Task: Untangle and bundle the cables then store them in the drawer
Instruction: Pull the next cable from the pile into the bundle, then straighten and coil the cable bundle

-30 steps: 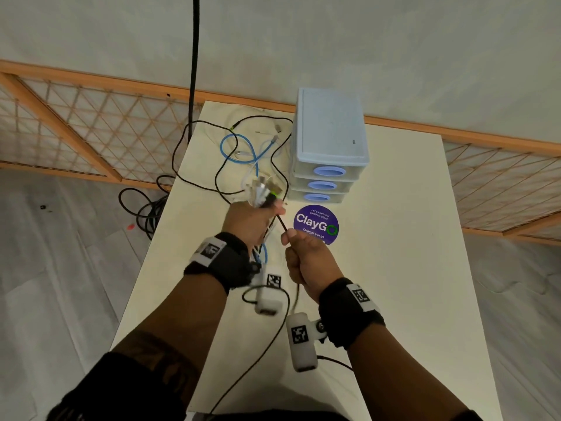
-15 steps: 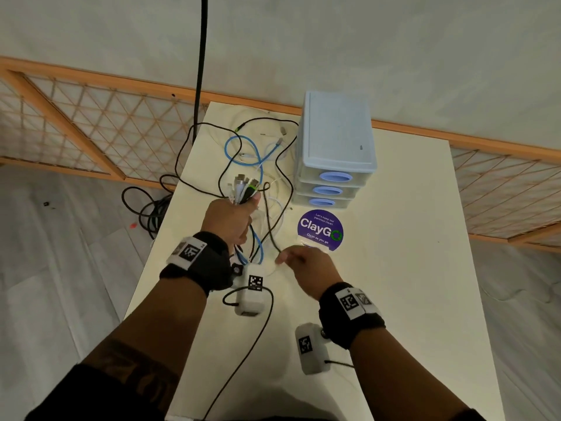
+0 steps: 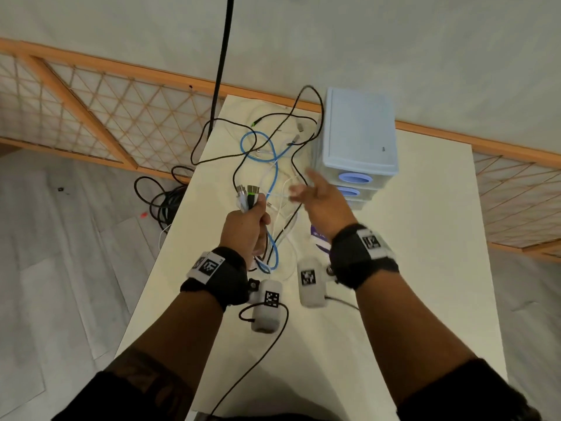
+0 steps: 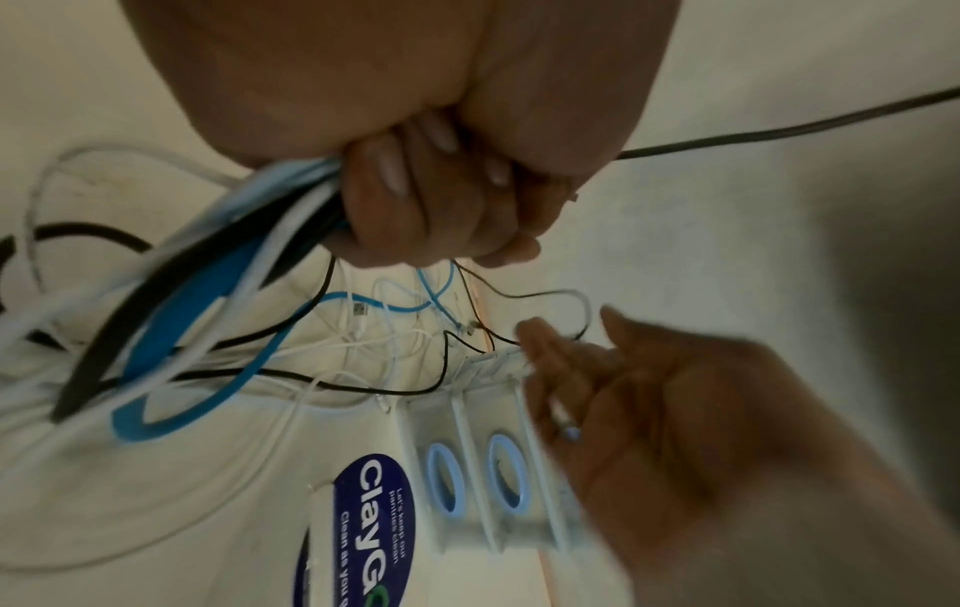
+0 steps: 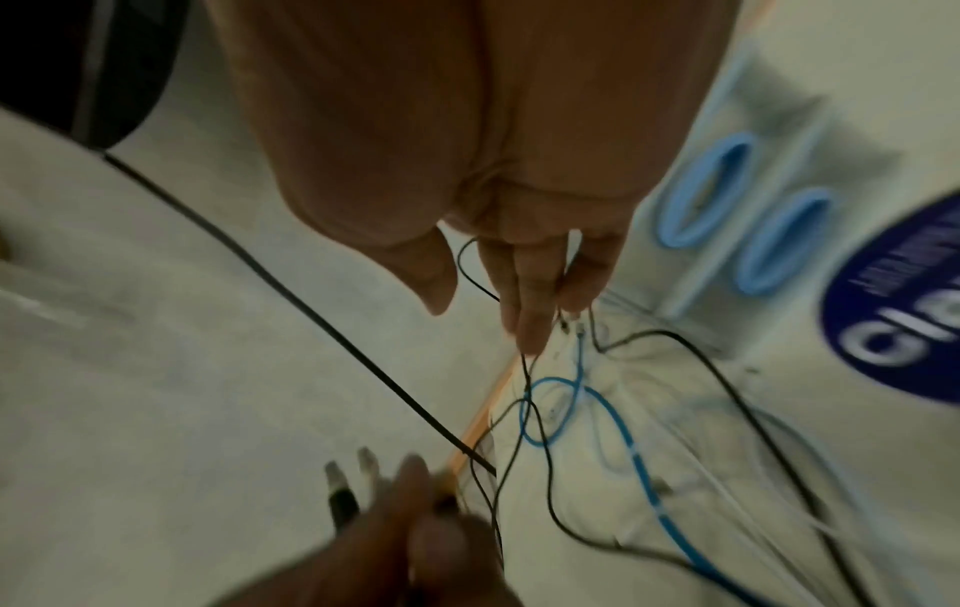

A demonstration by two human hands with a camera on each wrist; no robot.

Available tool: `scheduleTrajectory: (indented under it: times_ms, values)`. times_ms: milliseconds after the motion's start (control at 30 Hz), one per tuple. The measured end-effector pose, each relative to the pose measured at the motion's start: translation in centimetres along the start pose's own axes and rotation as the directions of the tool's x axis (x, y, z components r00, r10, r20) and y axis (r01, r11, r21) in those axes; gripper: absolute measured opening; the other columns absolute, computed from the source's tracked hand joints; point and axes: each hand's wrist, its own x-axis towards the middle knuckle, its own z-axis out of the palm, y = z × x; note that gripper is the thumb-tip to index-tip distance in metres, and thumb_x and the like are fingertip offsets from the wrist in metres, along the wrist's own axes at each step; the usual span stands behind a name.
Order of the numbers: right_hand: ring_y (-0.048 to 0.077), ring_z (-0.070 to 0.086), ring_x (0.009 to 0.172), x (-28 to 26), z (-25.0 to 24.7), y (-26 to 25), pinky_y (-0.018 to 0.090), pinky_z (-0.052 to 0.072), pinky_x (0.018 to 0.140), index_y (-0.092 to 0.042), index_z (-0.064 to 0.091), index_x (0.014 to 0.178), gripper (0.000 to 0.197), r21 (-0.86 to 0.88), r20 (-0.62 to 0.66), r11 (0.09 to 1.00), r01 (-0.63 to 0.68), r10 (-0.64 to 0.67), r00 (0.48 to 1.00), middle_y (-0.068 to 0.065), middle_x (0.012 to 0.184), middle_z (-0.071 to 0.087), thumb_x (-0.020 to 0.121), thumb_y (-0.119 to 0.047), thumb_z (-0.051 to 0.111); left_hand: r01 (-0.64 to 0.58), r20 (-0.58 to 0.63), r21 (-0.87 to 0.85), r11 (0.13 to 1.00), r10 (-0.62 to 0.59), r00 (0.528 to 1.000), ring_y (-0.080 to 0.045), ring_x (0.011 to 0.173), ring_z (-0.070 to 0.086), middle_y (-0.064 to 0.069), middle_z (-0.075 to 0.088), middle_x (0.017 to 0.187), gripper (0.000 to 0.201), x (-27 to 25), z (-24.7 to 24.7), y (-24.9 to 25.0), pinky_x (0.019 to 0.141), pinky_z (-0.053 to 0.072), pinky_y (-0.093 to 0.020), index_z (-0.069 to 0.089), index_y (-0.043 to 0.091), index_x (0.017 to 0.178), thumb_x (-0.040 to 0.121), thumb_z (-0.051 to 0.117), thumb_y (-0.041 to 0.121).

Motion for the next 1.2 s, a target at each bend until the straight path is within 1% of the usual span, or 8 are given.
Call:
scheduleTrajectory:
  times_ms: [100, 267, 500, 700, 933, 1000, 1100, 1200]
  values:
    - [0.013, 0.074, 0.088, -4.0, 1.1, 4.4, 0.030, 0.048, 0.082, -0.016, 0.067, 0.117, 0.028, 0.122, 0.119, 0.986, -0.111, 0.096, 0.988, 0.003, 0.096, 0.079, 0.107, -0.028, 0.044, -0.011, 0.003, -0.005, 1.000, 0.011, 1.000, -0.011, 0.035, 0.021, 0.004, 0.031, 0.045, 0.051, 0.5, 0.1, 0.9, 0.039, 0.020, -0.020, 0.053, 0.013, 0.069, 0.101, 0.060, 0.051]
    - [0.013, 0.073, 0.078, -10.1, 1.6, 6.5, 0.031, 0.048, 0.080, -0.017, 0.070, 0.097, 0.041, 0.258, 0.475, 0.886, -0.386, 0.231, 0.849, 0.001, 0.086, 0.078, 0.106, -0.043, 0.039, -0.045, -0.041, 0.002, 0.999, 0.045, 0.998, -0.010, 0.036, 0.023, 0.005, 0.034, 0.045, 0.051, 1.2, 0.5, 1.8, 0.039, 0.022, -0.021, 0.054, 0.014, 0.069, 0.100, 0.060, 0.054]
    - [0.014, 0.071, 0.072, -8.1, 2.6, 6.9, 0.035, 0.050, 0.083, -0.008, 0.071, 0.109, 0.056, 0.407, 0.324, 0.795, -0.449, 0.334, 0.885, 0.007, 0.088, 0.075, 0.107, -0.049, 0.033, -0.080, 0.035, -0.019, 0.997, 0.080, 0.996, -0.011, 0.036, 0.022, 0.005, 0.032, 0.045, 0.053, 0.7, 1.8, 1.7, 0.041, 0.019, -0.024, 0.053, 0.014, 0.067, 0.101, 0.058, 0.055]
    - [0.027, 0.069, 0.097, -6.0, 3.7, 5.1, 0.036, 0.052, 0.088, 0.009, 0.064, 0.118, 0.081, 0.487, 0.557, 0.621, -0.614, 0.321, 0.766, 0.022, 0.111, 0.072, 0.103, -0.062, 0.027, -0.109, 0.203, -0.028, 0.994, 0.113, 0.973, -0.012, 0.040, 0.019, 0.001, 0.023, 0.052, 0.058, -1.3, 2.6, 1.5, 0.040, 0.020, -0.023, 0.043, 0.017, 0.062, 0.102, 0.052, 0.058]
    - [0.019, 0.061, 0.059, -5.1, 4.8, 4.5, 0.027, 0.056, 0.060, 0.002, 0.058, 0.088, 0.017, 0.616, 0.495, 0.423, -0.665, 0.449, 0.744, 0.014, 0.072, 0.063, 0.097, 0.000, 0.044, 0.074, 0.404, -0.176, 0.982, 0.004, 0.915, -0.012, 0.041, 0.011, 0.005, 0.016, 0.049, 0.062, -3.6, 1.0, 1.0, 0.042, 0.013, -0.024, 0.031, 0.021, 0.056, 0.104, 0.044, 0.058]
    - [0.019, 0.059, 0.062, -4.9, 4.3, 5.1, 0.026, 0.055, 0.055, 0.004, 0.057, 0.093, 0.015, 0.588, 0.444, 0.461, -0.664, 0.503, 0.742, 0.016, 0.071, 0.065, 0.100, 0.001, 0.044, 0.059, 0.437, -0.138, 0.989, 0.007, 0.899, -0.011, 0.039, 0.015, 0.003, 0.015, 0.049, 0.062, -4.3, 0.9, 1.3, 0.040, 0.017, -0.022, 0.029, 0.021, 0.055, 0.101, 0.044, 0.060]
    - [0.023, 0.062, 0.093, -4.7, 3.7, 6.1, 0.036, 0.057, 0.076, -0.008, 0.043, 0.134, 0.041, 0.306, 0.238, 0.742, -0.596, 0.547, 0.803, 0.016, 0.117, 0.062, 0.098, -0.016, 0.062, 0.009, 0.466, -0.091, 0.996, 0.035, 0.884, -0.012, 0.041, 0.016, 0.001, 0.014, 0.052, 0.061, -4.9, 0.7, 2.1, 0.046, 0.016, -0.027, 0.026, 0.020, 0.058, 0.094, 0.048, 0.064]
    - [0.019, 0.046, 0.128, -4.9, 2.5, 5.8, 0.039, 0.043, 0.108, -0.023, 0.042, 0.140, 0.055, -0.069, 0.017, 0.989, -0.134, 0.136, 0.991, 0.003, 0.140, 0.045, 0.093, -0.024, 0.068, -0.057, 0.481, -0.037, 0.998, 0.068, 0.874, -0.016, 0.046, 0.019, -0.005, 0.013, 0.058, 0.062, -4.9, 0.5, 2.8, 0.051, 0.022, -0.032, 0.022, 0.019, 0.064, 0.095, 0.051, 0.065]
